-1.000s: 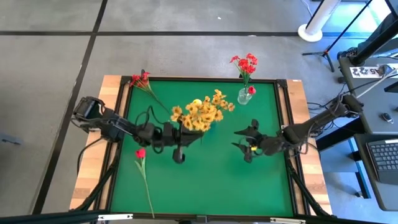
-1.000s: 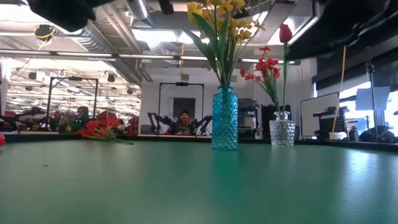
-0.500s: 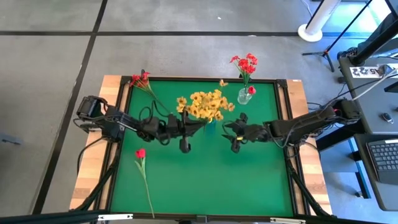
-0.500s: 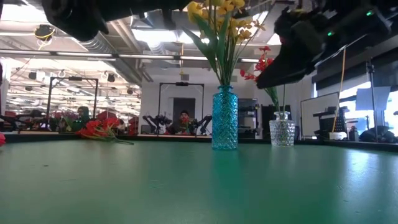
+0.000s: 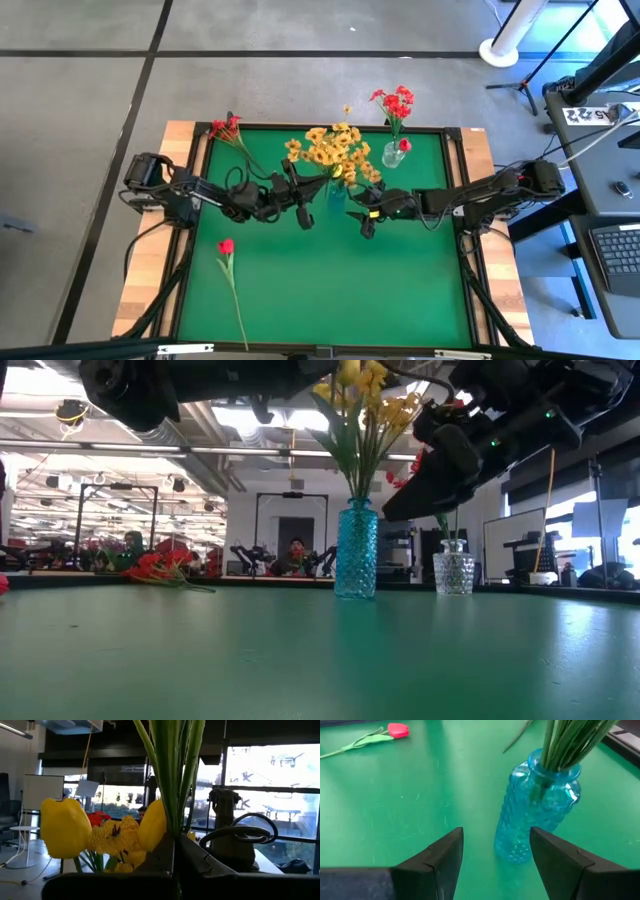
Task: Sort flowers into vase by color
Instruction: Put the yellow flowers into the blue crystal vase
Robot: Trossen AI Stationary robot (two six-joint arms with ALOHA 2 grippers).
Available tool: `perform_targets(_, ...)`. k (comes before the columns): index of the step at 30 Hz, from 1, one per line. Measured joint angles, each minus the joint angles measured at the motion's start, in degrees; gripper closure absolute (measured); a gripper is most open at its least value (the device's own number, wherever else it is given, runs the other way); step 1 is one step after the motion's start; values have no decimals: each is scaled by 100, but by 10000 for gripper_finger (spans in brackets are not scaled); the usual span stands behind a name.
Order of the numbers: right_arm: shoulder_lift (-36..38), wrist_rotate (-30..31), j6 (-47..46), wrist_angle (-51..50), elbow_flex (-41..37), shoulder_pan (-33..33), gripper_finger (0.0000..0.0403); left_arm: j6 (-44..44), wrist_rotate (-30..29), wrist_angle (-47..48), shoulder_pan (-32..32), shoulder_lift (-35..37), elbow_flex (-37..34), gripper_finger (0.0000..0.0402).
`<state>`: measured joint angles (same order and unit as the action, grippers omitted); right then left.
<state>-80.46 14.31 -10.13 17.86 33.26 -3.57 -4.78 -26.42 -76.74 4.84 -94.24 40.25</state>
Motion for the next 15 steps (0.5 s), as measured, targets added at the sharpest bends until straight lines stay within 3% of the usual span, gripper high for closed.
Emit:
perform_targets(7, -265, -42, 8, 209, 2, -11, 176, -68, -28, 41, 265, 0, 0, 401)
perform_targets(15, -273, 298, 52, 228, 2, -13, 176, -815, -820, -330, 648, 0, 0, 401)
